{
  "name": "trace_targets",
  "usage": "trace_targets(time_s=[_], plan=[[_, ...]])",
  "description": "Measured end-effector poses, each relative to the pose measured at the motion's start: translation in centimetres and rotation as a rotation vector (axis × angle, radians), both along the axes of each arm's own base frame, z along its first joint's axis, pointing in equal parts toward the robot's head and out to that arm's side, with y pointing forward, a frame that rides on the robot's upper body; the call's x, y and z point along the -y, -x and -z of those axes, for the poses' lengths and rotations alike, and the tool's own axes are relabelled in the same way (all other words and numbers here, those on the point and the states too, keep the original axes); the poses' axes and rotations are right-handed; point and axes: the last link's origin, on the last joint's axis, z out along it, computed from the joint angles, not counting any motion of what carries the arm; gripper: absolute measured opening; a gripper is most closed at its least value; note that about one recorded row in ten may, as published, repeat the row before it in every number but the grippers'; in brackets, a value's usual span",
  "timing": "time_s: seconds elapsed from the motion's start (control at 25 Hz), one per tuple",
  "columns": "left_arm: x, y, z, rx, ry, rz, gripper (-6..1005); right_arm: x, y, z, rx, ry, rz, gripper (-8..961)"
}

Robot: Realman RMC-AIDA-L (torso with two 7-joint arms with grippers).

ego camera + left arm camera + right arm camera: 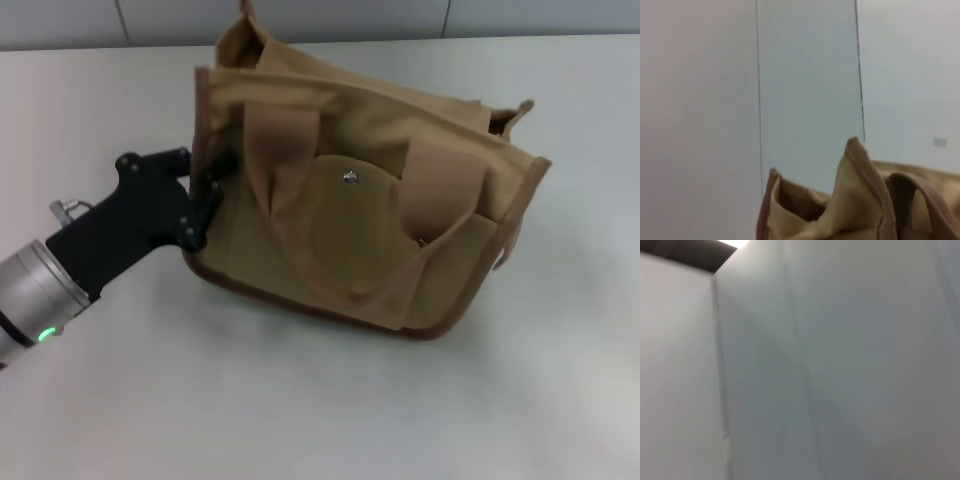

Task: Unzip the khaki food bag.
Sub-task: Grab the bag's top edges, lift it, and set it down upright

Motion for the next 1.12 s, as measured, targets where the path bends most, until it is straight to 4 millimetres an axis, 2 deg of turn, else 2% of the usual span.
trace_targets(time_s=[0.16,0.24,0.32,0.36,0.4,0.44,0.68,0.8,0.92,1.12], plan=[[-0.5,-1.1,-1.1,0.013,-0.019,0.085,57,-1.0,0.3,-0.4,-0.062,-0.087,0.021,829],[-1.0,-1.9,-1.8,0.023,-0.021,0.13,57,-2.7,0.9,-0.9,-0.124,-0.17,0.043,830],[-1.5,-2.6,-2.3,0.029,-0.02,0.17,58,-3.4,1.2,-0.9,-0.131,-0.188,0.049,830],[-1.7,-2.9,-2.5,0.029,-0.018,0.186,58,-4.3,1.6,-0.7,-0.13,-0.197,0.049,830],[-2.0,-3.4,-2.6,0.023,-0.014,0.213,58,-6.2,2.6,-0.1,-0.111,-0.197,0.04,830],[-2.0,-3.4,-2.6,0.023,-0.014,0.213,58,-6.2,2.6,-0.1,-0.111,-0.197,0.04,830],[-2.2,-4.1,-2.8,0.019,-0.002,0.255,57,-10.0,6.0,2.2,-0.061,-0.124,-0.023,829],[-2.2,-4.2,-2.9,0.025,-0.003,0.264,57,-10.9,7.8,4.5,0.037,-0.025,-0.088,829],[-2.3,-4.3,-2.9,0.026,-0.005,0.269,57,-11.3,8.5,6.4,0.125,0.011,-0.115,830],[-2.4,-4.5,-3.0,0.029,-0.01,0.273,57,-10.9,9.1,8.0,0.196,0.055,-0.162,830]])
